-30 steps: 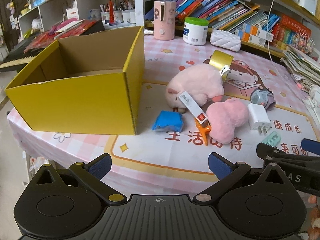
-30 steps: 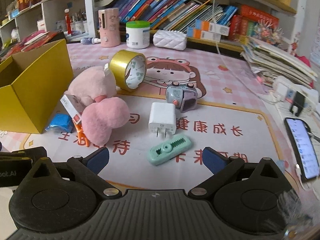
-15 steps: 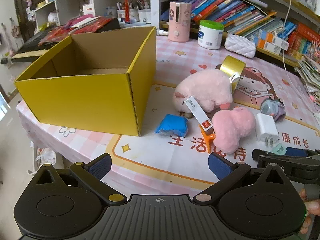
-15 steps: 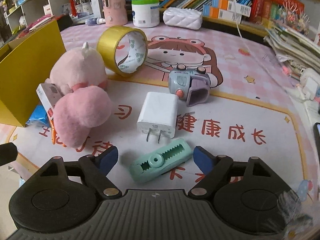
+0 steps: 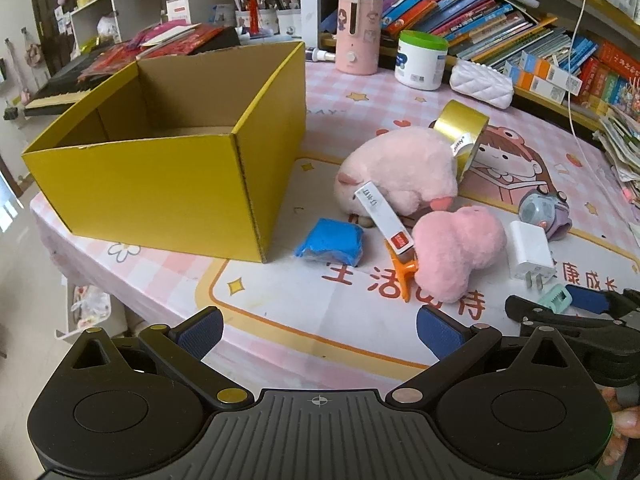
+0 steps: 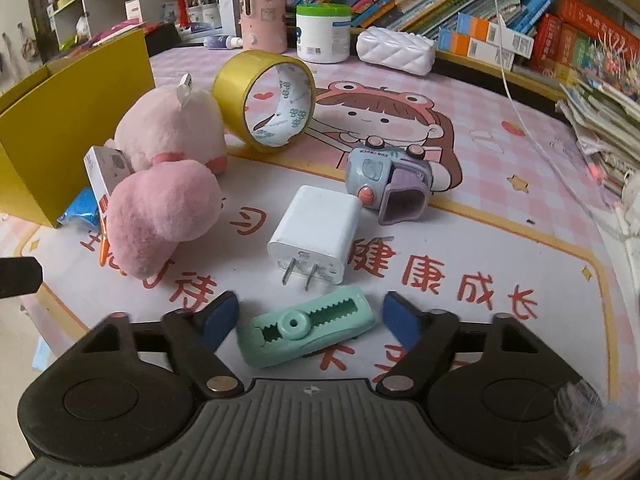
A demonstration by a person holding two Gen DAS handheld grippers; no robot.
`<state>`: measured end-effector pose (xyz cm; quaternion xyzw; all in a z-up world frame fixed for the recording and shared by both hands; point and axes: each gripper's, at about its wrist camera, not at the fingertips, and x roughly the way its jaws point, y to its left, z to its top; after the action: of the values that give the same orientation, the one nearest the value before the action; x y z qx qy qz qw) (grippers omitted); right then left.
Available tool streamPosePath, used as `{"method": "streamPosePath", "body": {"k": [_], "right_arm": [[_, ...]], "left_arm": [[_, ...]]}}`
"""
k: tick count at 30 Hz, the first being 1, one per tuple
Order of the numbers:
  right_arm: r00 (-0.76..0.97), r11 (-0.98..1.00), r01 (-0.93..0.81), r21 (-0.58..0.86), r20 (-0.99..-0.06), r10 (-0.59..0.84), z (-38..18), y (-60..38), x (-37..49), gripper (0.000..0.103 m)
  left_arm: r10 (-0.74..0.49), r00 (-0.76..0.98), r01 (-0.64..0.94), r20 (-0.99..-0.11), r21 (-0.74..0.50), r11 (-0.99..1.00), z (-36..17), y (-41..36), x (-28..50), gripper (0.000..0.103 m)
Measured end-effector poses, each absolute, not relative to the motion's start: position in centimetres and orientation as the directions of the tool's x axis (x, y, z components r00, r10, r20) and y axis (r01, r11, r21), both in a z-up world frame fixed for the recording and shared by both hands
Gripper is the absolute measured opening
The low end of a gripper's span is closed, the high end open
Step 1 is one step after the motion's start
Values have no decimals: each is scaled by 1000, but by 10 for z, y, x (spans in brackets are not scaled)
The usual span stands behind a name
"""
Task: Organize objects
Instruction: 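Grasp the mint-green tape cutter with the right tool while the left tool grasps the pink plush chick, then carry the chick and the tape cutter with both tools over the yellow box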
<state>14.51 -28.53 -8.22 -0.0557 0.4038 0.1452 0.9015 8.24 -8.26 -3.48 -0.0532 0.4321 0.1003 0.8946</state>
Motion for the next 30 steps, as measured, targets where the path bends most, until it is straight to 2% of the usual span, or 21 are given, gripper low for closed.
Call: {"method": "streamPosePath", "body": {"k": [3, 4, 5, 6, 9, 10, 11, 17, 19, 20, 23, 27, 30], "right_arm": [[618, 949, -314, 20, -755, 220, -80, -288, 146, 69], [613, 948, -318, 17, -759, 220, -81, -289, 146, 79], [607, 946, -323, 13, -764, 218, -82, -290, 145, 84], [604, 945, -327, 15, -766, 221, -83, -291, 143, 84], [600, 936, -352, 17, -763, 240, -83, -294, 140, 81], [600, 931, -364, 15, -761, 247, -82, -295, 139, 72], [602, 925, -380, 14, -756, 258, -81, -295, 137, 68], [626, 904, -425, -39, -734, 263, -72, -294, 131, 68], [642, 904, -423, -54, -723, 257, -68, -297, 129, 68], [648, 905, -422, -59, -717, 256, -65, -299, 129, 68], [658, 904, -423, -56, -705, 265, -59, -306, 126, 68], [669, 907, -417, -56, -694, 265, -53, -316, 123, 68], [669, 911, -409, -48, -695, 264, -52, -322, 122, 68]], "left_arm": [[116, 613, -220, -781, -28, 975, -35, -85, 85, 103], [109, 614, -216, -782, -33, 976, -35, -86, 86, 103], [103, 614, -211, -782, -37, 977, -36, -88, 88, 103], [97, 617, -205, -781, -41, 978, -36, -90, 89, 103], [77, 631, -192, -772, -59, 980, -34, -95, 94, 103], [69, 639, -187, -766, -68, 980, -34, -96, 96, 103], [63, 646, -185, -761, -76, 980, -33, -97, 98, 103], [22, 672, -161, -740, -117, 980, -30, -109, 110, 101], [13, 686, -123, -727, -98, 988, -29, -119, 116, 95], [5, 694, -98, -720, -88, 991, -29, -125, 120, 89], [18, 708, -25, -706, 0, 1000, -33, -144, 134, 74], [109, 716, 124, -690, 279, 952, -49, -182, 146, 72], [119, 709, 190, -695, 351, 917, -60, -194, 150, 72]]}}
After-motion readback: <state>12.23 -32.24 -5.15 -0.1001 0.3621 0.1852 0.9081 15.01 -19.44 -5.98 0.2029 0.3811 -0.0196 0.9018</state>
